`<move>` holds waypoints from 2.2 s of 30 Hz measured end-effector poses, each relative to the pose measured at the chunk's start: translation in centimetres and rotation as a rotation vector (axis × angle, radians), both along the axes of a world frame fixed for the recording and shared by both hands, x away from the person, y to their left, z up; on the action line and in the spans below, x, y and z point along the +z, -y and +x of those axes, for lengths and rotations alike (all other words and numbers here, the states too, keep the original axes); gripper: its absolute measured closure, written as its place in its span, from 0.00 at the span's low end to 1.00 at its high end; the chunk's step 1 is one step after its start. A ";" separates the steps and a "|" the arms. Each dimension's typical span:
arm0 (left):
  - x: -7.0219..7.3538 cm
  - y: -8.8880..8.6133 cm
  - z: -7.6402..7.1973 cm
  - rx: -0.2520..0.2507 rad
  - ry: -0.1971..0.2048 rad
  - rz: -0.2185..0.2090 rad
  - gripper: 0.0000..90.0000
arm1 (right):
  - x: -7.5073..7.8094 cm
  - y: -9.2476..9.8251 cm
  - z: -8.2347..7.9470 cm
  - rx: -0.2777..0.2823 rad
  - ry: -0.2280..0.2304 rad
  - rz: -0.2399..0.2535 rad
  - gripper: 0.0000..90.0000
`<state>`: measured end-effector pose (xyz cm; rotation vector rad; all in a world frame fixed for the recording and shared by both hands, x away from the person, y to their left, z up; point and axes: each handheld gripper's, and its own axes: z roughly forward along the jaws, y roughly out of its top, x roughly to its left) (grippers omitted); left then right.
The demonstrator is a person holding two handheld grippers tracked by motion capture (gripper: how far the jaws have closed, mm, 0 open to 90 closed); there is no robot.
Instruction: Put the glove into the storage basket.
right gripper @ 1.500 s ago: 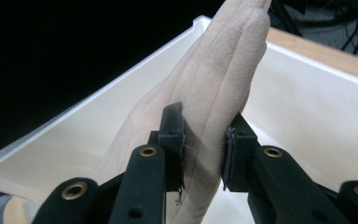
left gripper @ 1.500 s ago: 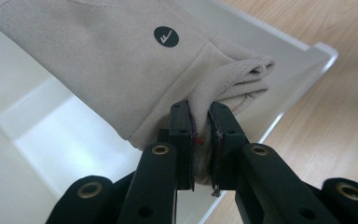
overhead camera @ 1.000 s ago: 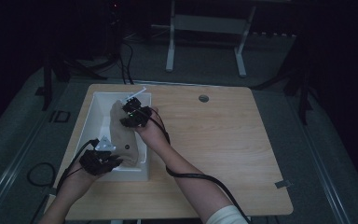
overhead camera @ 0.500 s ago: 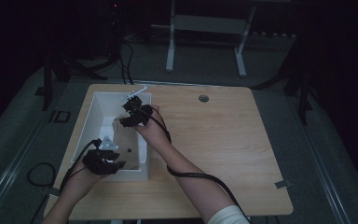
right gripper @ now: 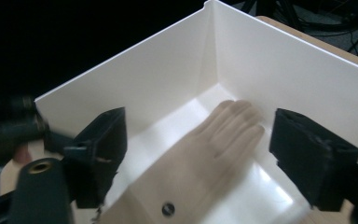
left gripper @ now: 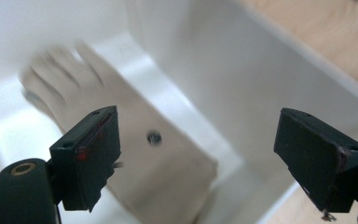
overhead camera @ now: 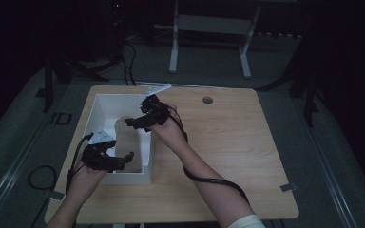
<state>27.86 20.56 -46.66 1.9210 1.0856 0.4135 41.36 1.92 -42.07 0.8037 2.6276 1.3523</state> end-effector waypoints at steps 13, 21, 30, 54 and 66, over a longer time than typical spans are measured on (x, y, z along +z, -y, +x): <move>2.8 4.2 -0.5 -0.099 0.067 -0.070 0.13 | 0.2 6.5 -0.7 -0.039 0.019 0.028 0.19; 3.6 7.8 -1.2 -0.140 0.124 -0.016 0.14 | 0.1 10.4 -1.5 -0.048 0.047 0.030 0.20; 3.2 11.8 -1.8 -0.245 0.126 -0.028 0.14 | -1.0 15.0 -2.1 -0.071 0.067 -0.001 0.20; -1.5 18.1 -2.4 -0.427 0.034 -0.006 0.15 | -7.5 21.2 -4.3 -0.089 0.025 -0.021 0.18; -4.4 19.7 -2.0 -0.470 -0.024 -0.012 0.15 | -10.6 23.8 -5.2 -0.109 -0.001 -0.021 0.18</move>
